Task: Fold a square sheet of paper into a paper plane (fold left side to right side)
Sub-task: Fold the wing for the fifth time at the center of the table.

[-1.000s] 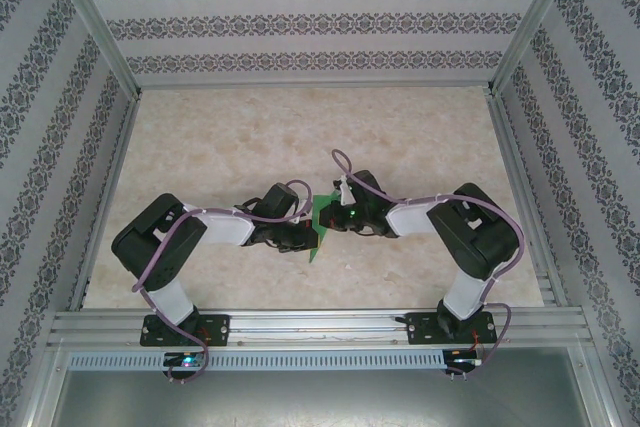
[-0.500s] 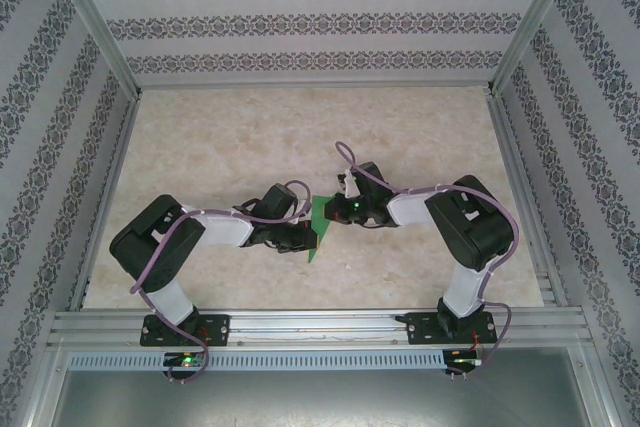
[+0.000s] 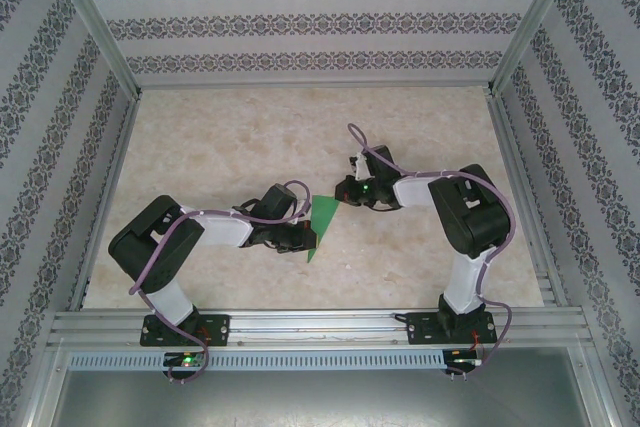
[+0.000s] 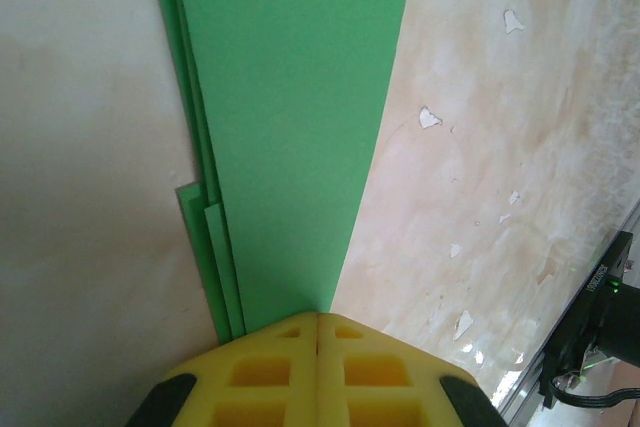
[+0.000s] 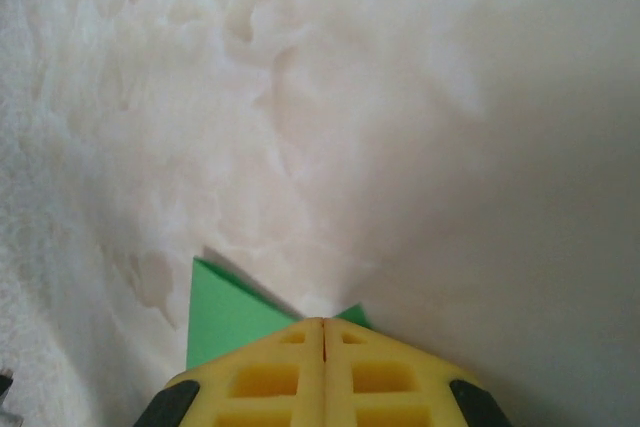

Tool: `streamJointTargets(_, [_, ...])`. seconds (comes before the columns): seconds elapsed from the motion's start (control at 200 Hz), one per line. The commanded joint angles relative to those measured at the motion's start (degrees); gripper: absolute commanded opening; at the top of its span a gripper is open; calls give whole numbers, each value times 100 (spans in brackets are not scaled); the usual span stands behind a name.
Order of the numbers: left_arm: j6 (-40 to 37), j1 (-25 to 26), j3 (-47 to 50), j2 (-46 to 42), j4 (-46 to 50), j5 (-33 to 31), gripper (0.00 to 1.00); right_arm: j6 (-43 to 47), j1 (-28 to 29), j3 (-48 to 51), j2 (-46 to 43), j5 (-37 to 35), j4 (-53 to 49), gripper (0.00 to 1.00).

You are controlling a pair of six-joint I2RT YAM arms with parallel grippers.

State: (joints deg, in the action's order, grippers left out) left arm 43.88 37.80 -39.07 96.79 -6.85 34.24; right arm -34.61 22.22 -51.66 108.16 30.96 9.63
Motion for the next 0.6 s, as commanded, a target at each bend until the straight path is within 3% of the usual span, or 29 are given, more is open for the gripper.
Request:
streamJointTargets(0.0, [-130, 34, 261, 79, 757, -315, 0, 241, -177, -185, 59, -231, -190, 0])
streamJointTargets(0.28, [-44, 43, 244, -52, 568, -179, 0, 210, -107, 30, -940, -262, -630, 0])
streamJointTargets(0.595, [45, 44, 268, -80, 365, -115, 0, -946, 945, 1114, -1835, -304, 7, 0])
